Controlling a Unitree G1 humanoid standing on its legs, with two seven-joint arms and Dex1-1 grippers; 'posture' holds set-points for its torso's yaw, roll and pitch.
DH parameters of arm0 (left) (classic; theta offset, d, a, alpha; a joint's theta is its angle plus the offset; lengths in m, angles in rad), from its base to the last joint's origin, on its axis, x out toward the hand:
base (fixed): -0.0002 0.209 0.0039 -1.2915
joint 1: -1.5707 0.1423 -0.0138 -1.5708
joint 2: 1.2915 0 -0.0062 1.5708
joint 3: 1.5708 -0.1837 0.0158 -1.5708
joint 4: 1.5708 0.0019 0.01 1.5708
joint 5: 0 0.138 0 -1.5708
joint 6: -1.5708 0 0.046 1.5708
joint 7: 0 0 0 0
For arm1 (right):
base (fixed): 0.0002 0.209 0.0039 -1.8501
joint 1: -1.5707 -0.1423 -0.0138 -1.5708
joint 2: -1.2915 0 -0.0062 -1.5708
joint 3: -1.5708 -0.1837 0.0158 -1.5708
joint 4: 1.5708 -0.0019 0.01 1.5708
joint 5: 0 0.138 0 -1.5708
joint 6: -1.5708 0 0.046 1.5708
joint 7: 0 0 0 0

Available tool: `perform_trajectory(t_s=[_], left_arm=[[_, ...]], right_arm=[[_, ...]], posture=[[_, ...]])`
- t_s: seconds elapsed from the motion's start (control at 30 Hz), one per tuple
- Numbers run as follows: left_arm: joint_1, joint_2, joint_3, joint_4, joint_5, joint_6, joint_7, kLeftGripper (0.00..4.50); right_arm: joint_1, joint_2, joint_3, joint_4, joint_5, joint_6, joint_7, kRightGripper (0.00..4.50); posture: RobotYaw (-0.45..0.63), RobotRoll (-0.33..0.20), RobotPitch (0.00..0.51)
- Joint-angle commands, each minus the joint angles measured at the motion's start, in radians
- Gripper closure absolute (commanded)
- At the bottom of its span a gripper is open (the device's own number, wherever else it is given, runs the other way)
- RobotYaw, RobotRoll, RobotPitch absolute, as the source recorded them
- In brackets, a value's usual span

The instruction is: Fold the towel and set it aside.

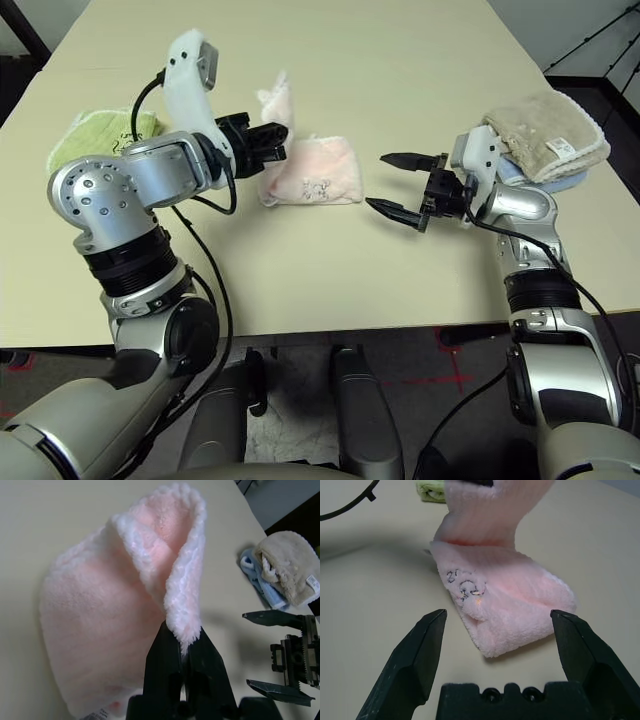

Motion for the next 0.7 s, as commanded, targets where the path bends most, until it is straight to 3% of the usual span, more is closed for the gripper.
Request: perform_trajectory(t_s=[0.03, 0.7], left_arm=[[-0.008, -0.043, -0.020, 0.021, 0.014, -0.003, -0.011, 4.49], [0.033, -0.039, -0.169, 0.271, 0.045, -0.229, -0.076, 4.49]], right_arm=[[0.027, -0.004, 0.006, -0.022, 0.000, -0.004, -0.003, 0.00], [0.086, -0.023, -0.003, -0.107, 0.009, 0.033, -0.026, 0.00]], posture=[[-0.20, 0.000, 0.239], [-0.27, 0.000, 0.256]])
